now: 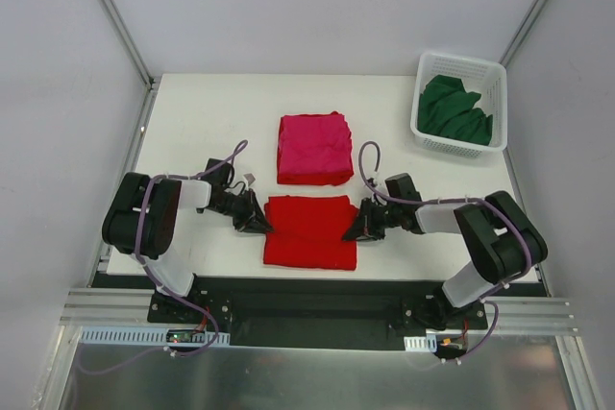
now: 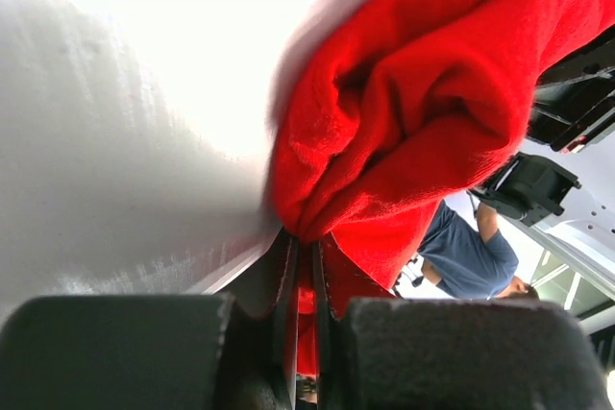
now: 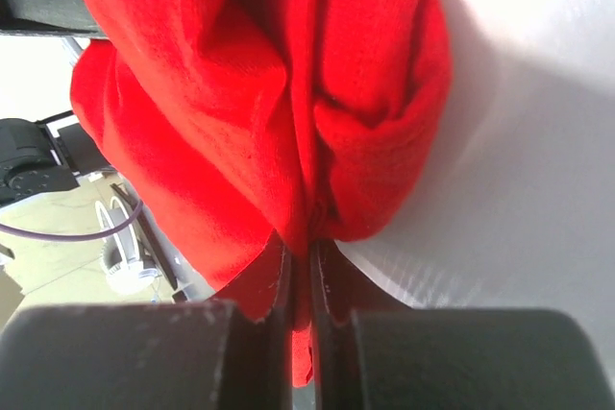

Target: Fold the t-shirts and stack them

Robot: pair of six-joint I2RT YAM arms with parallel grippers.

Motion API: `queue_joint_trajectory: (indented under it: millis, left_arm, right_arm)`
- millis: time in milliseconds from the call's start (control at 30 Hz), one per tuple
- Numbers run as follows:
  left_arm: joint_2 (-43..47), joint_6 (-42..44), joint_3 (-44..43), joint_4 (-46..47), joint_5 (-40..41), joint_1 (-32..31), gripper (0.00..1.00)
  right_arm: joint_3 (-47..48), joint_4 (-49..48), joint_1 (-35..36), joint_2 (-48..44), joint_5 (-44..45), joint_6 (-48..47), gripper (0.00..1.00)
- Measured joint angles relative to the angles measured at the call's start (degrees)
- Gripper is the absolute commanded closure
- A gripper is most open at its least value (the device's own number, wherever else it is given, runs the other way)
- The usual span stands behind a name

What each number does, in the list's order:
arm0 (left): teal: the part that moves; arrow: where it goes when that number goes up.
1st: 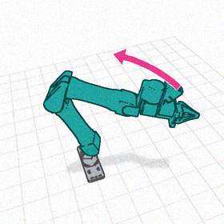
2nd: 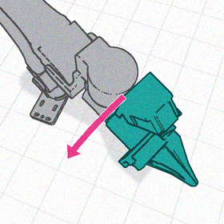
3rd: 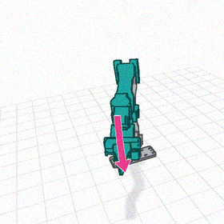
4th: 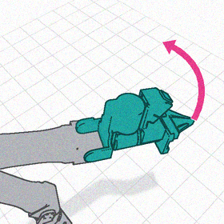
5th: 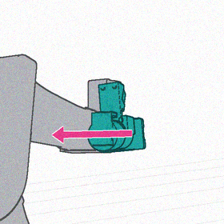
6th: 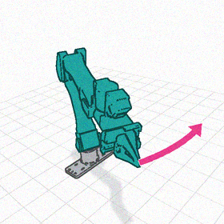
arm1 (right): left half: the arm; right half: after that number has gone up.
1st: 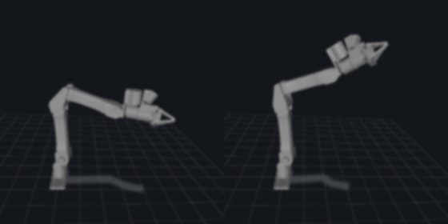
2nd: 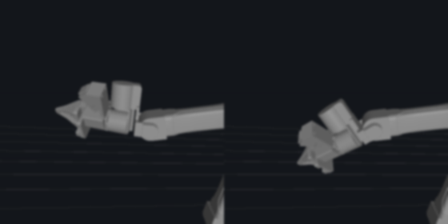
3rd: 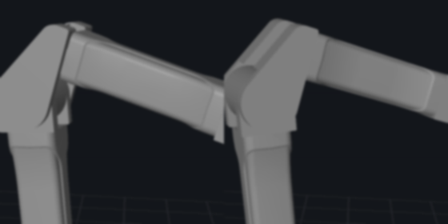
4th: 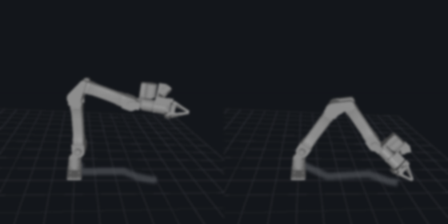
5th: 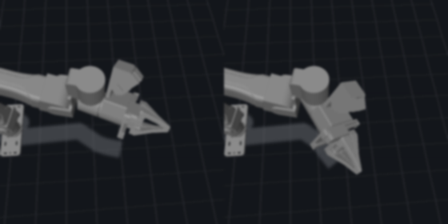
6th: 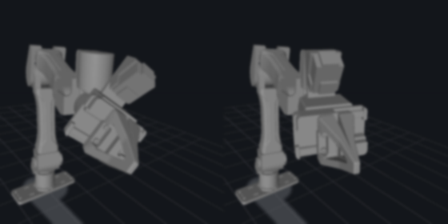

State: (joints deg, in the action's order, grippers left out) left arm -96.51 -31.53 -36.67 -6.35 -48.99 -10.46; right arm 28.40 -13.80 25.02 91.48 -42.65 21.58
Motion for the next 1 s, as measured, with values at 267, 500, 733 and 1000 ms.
queue_joint_trajectory:
  millis: [267,500,733,1000]
  left_arm:
    - [4.0,-1.0,0.7,-0.4,0.2,-0.5,1.00]
    - [12.3,-3.0,-0.7,-2.0,0.2,-0.5,1.00]
    - [14.8,-4.6,-6.5,-5.7,0.1,-0.5,1.00]
    - [15.0,-5.6,-15.2,-10.1,0.0,-0.5,1.00]
  right_arm:
    - [1.3,8.8,0.3,-5.9,3.1,-2.2,0.99]
    - [5.5,16.7,0.4,-13.3,5.9,-3.5,0.99]
    - [7.9,20.9,0.3,-16.1,7.6,-4.1,0.99]
    - [14.7,28.3,0.3,-18.6,10.1,-4.7,0.99]
